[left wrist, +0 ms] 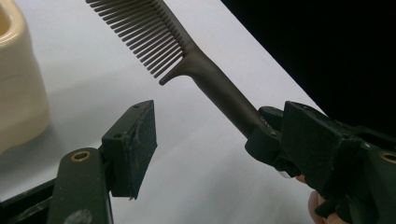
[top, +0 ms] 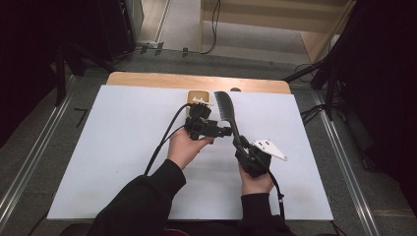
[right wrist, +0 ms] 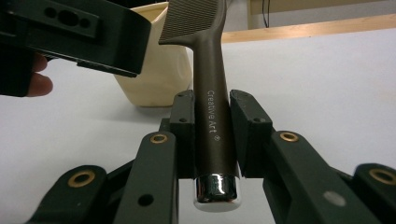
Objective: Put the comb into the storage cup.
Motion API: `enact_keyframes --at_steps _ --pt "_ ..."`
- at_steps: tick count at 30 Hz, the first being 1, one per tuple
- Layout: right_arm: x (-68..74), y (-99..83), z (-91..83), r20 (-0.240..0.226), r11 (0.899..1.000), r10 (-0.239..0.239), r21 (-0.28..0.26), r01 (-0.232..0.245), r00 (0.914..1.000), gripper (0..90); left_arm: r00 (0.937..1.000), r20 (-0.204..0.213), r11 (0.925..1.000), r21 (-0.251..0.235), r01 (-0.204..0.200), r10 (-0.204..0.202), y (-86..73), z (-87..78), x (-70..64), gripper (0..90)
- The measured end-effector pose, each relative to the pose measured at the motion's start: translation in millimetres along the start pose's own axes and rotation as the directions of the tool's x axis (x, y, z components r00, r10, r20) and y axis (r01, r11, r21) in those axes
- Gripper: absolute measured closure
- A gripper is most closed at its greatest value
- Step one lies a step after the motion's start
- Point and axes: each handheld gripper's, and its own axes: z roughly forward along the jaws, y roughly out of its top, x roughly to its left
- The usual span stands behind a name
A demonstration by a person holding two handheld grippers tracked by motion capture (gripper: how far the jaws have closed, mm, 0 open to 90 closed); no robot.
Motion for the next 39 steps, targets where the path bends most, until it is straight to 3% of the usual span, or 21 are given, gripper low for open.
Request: enact_keyframes --at_steps 22,39 --pt "5.9 3.0 0.8 0.022 1.000 -0.003 -0.021 0.003 0.9998 70.2 1.0000 0.001 1.0000 -0.006 0.001 -0.001 7.5 18.2 -10.1 28.6" --pt "16.6 2.0 2.9 0.016 0.999 -0.010 -0.046 0.010 0.9998 70.2 0.9979 0.002 0.9977 -0.017 0.065 -0.065 7.7 29.7 -6.7 32.2"
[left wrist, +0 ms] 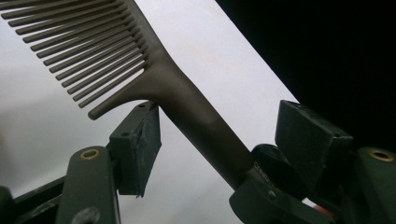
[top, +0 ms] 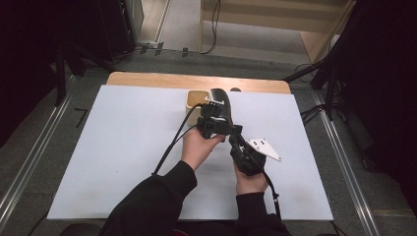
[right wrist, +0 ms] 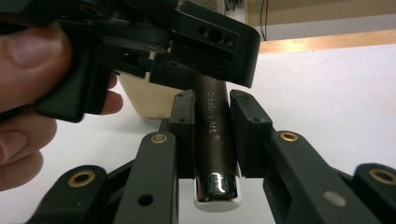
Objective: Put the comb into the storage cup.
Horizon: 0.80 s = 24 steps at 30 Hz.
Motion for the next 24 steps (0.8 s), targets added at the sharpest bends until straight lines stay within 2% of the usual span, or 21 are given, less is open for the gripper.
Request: enact_keyframes --at_steps 2,8,16,24 --pt "0.9 -0.3 0.0 -0.001 1.000 -0.001 -0.002 0.001 1.0000 70.2 0.9998 0.004 0.9998 -0.001 0.019 -0.019 0.4 0.8 0.8 33.8" --pt "3.2 -0.8 -0.2 0.003 1.000 -0.009 -0.014 0.009 1.0000 70.2 0.9994 -0.006 0.9995 -0.001 0.033 -0.033 0.3 1.5 1.9 39.7" --pt "6.2 -1.5 -0.5 0.001 1.000 -0.007 -0.024 0.007 1.0000 70.2 0.9981 -0.018 0.9979 -0.024 0.059 -0.060 -1.0 -0.2 4.7 53.5" --pt "6.6 -2.5 1.2 -0.003 1.000 -0.008 -0.014 0.008 1.0000 70.1 0.9946 0.020 0.9944 -0.025 0.102 -0.102 -2.0 -1.7 9.9 59.6"
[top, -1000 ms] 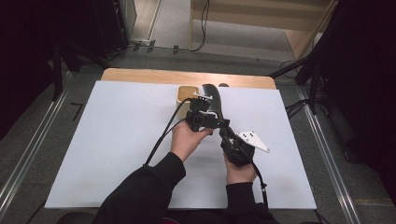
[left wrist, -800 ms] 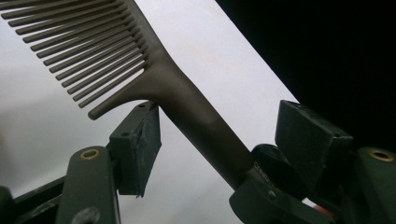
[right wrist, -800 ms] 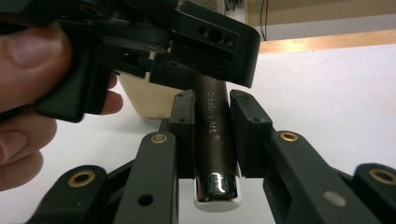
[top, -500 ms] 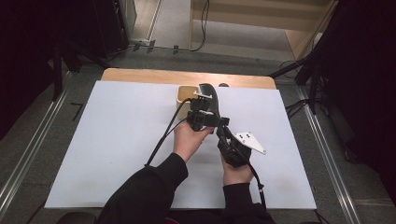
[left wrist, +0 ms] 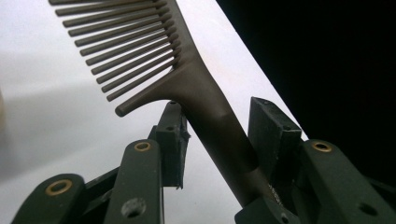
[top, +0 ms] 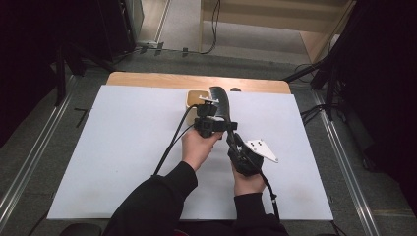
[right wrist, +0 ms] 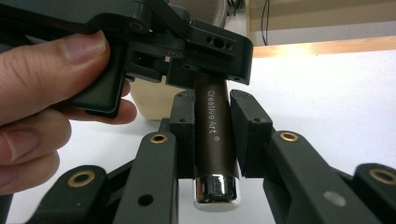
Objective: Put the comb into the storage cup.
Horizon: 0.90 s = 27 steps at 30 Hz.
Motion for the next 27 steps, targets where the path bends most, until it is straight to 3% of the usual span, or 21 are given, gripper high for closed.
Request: enact_keyframes --at_steps 14,27 --pt "-1.3 -1.5 4.9 -0.013 0.999 -0.014 0.031 0.015 0.9998 69.2 0.9970 0.062 0.9989 0.002 0.046 -0.046 -0.1 -2.1 5.6 67.0" --pt "-1.7 -2.0 9.2 -0.042 0.998 -0.031 0.057 0.034 0.9986 66.0 0.9958 0.087 0.9996 0.007 0.027 -0.028 -0.3 -4.2 3.1 72.4"
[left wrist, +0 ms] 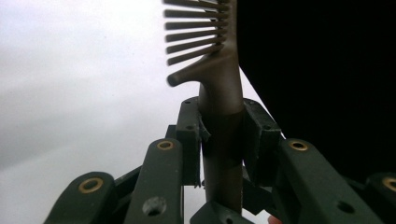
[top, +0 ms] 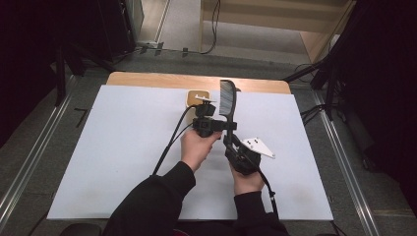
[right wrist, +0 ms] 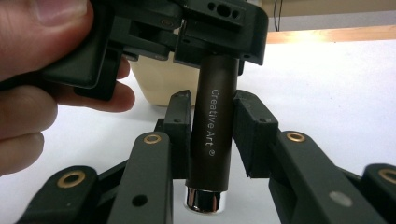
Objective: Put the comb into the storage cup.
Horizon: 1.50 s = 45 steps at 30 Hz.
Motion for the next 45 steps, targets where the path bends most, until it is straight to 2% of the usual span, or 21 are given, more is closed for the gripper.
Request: enact_keyframes --at_steps 4,7,13,18,22,28,30,35,41,45 --pt "-0.1 0.5 -0.1 -0.007 1.000 -0.009 -0.003 0.009 0.9999 64.2 1.0000 0.003 0.9999 -0.007 -0.009 0.009 0.2 -1.2 -1.1 72.9" --pt "0.0 0.8 0.1 -0.025 1.000 -0.024 -0.002 0.024 0.9994 59.8 0.9998 -0.012 0.9999 -0.010 -0.014 0.014 0.7 -2.2 -0.6 72.9" --pt "-0.5 -0.1 4.0 -0.062 0.999 -0.034 0.033 0.036 0.9975 51.7 0.9987 -0.039 0.9994 -0.013 -0.032 0.032 2.1 -3.7 2.7 73.0" --pt "0.4 -0.2 5.8 -0.091 0.997 -0.058 0.047 0.062 0.9941 46.4 0.9923 -0.095 0.9968 -0.005 -0.080 0.079 1.7 -4.9 3.0 73.0" --pt "0.5 0.8 8.3 -0.124 0.995 -0.057 0.077 0.067 0.9907 43.2 0.9900 -0.109 0.9959 -0.005 -0.090 0.089 3.4 -8.9 5.0 73.0" --pt "2.4 1.3 11.4 -0.148 0.989 -0.085 0.109 0.101 0.9854 39.0 0.9872 -0.124 0.9946 -0.015 -0.103 0.100 5.7 -15.0 8.1 73.0" --pt "3.2 0.9 12.4 -0.157 0.986 -0.105 0.111 0.123 0.9820 35.6 0.9832 -0.142 0.9930 -0.016 -0.117 0.114 6.1 -16.9 8.1 73.0" --pt "5.1 -0.3 13.7 -0.166 0.979 -0.137 0.127 0.159 0.9765 29.7 0.9786 -0.162 0.9915 -0.007 -0.130 0.127 6.6 -20.4 10.2 73.0" --pt "6.4 -1.3 15.0 -0.180 0.972 -0.171 0.130 0.195 0.9688 24.0 0.9787 -0.164 0.9917 -0.013 -0.128 0.124 8.0 -24.4 12.3 73.0" --pt "8.4 -1.3 15.6 -0.188 0.961 -0.207 0.145 0.235 0.9601 22.0 0.9765 -0.169 0.9903 -0.016 -0.138 0.133 8.5 -27.1 13.2 73.0"
